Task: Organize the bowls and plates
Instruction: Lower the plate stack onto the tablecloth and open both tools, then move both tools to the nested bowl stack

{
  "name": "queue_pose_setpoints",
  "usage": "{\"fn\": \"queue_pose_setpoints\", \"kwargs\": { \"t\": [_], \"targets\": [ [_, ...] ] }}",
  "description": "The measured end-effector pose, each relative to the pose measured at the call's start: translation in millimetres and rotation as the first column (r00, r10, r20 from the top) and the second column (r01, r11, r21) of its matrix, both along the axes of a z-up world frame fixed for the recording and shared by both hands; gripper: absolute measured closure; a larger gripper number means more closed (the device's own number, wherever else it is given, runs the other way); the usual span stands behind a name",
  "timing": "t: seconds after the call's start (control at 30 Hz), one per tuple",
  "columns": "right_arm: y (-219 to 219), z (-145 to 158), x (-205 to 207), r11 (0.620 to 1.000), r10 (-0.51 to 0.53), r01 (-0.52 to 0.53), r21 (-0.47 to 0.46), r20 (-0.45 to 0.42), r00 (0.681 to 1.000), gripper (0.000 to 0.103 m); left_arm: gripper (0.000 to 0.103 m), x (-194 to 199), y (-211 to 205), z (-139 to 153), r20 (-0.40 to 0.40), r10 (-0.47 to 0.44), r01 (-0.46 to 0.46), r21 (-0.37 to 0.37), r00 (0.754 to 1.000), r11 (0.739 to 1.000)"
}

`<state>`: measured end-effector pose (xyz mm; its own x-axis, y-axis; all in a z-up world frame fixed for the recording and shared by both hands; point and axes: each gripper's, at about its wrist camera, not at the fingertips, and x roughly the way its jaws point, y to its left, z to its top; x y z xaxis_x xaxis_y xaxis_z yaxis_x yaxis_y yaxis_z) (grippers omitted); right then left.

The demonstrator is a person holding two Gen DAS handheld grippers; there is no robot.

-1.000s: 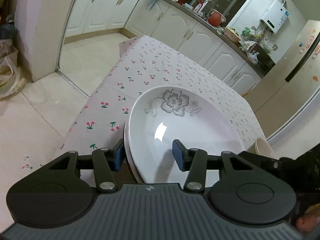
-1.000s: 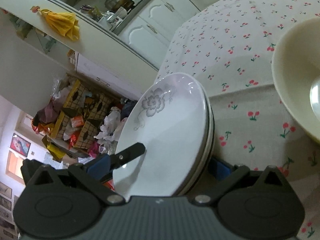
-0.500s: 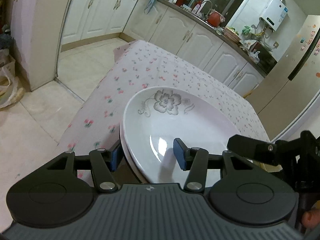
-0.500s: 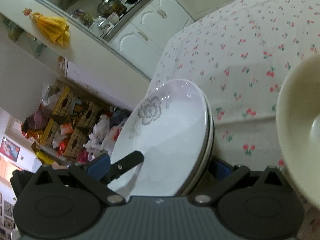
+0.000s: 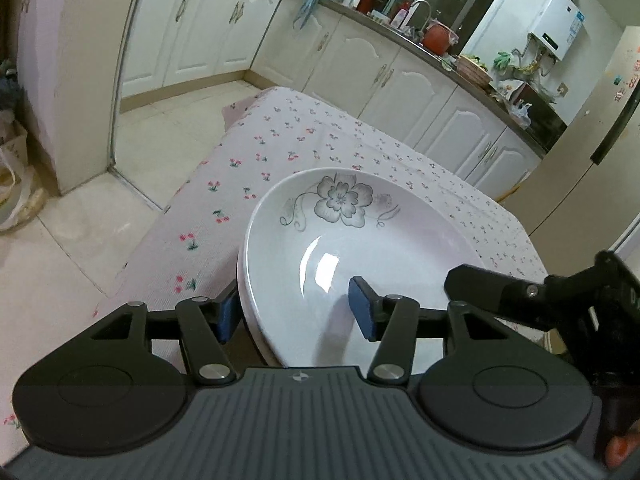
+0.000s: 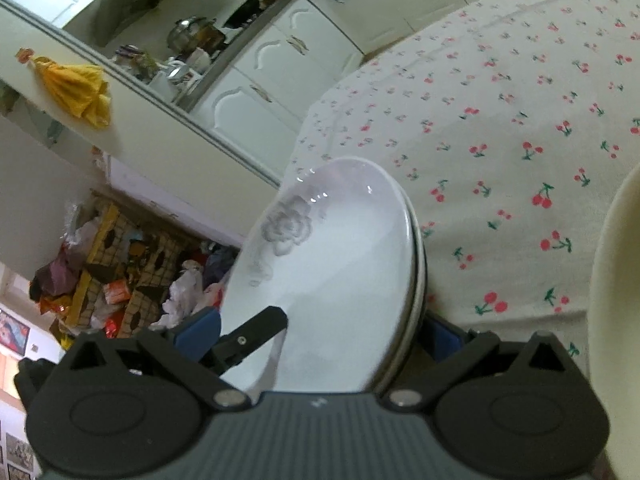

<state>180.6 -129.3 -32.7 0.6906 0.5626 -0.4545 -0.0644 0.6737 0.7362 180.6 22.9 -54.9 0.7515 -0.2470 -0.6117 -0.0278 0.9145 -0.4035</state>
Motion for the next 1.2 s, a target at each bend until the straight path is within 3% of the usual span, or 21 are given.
{"fn": "queue_pose_setpoints", "kwargs": {
  "t": [0.33, 0.5, 0.67, 0.83, 0.97, 1.2],
  "targets": [
    [-8.9, -1.3, -2.7, 0.999, -0.007, 0.007, 0.041, 0.001, 1.0, 0.0, 0.038, -6.2, 8.9, 1.0, -0.003, 0.015, -0.015, -0.011, 1.0, 1.0],
    [-6.5, 1.7, -21.9, 0.998, 0.057, -0.057, 0.031, -0.009, 0.998, 0.001, 0.025, -19.1, 8.7, 9.8, 0.024, 0.038, -0.039, 0.032, 0.999, 0.999],
    [-10.6, 7.7, -51.1, 0.996, 0.083, -0.083, 0.012, 0.024, 0.996, 0.001, 0.02, -35.8, 2.4, 21.6, 0.056, 0.039, -0.043, 0.076, 0.998, 0.996],
    [-24.6, 15.9, -74.5, 0.999, 0.035, -0.033, -0.016, 0.106, 0.994, 0.001, 0.017, -56.9, -12.1, 36.3, 0.09, 0.018, -0.028, 0.107, 0.996, 0.994],
    [-38.1, 17.7, -89.7, 0.999, -0.032, 0.033, -0.006, 0.151, 0.988, 0.001, 0.01, -74.5, -26.9, 47.0, 0.113, 0.005, -0.02, 0.13, 0.994, 0.991],
    [-57.2, 14.0, -119.7, 0.993, -0.11, 0.114, -0.004, 0.234, 0.966, 0.001, 0.007, -94.2, -55.1, 52.9, 0.105, -0.056, 0.035, 0.188, 0.993, 0.981]
  ]
}}
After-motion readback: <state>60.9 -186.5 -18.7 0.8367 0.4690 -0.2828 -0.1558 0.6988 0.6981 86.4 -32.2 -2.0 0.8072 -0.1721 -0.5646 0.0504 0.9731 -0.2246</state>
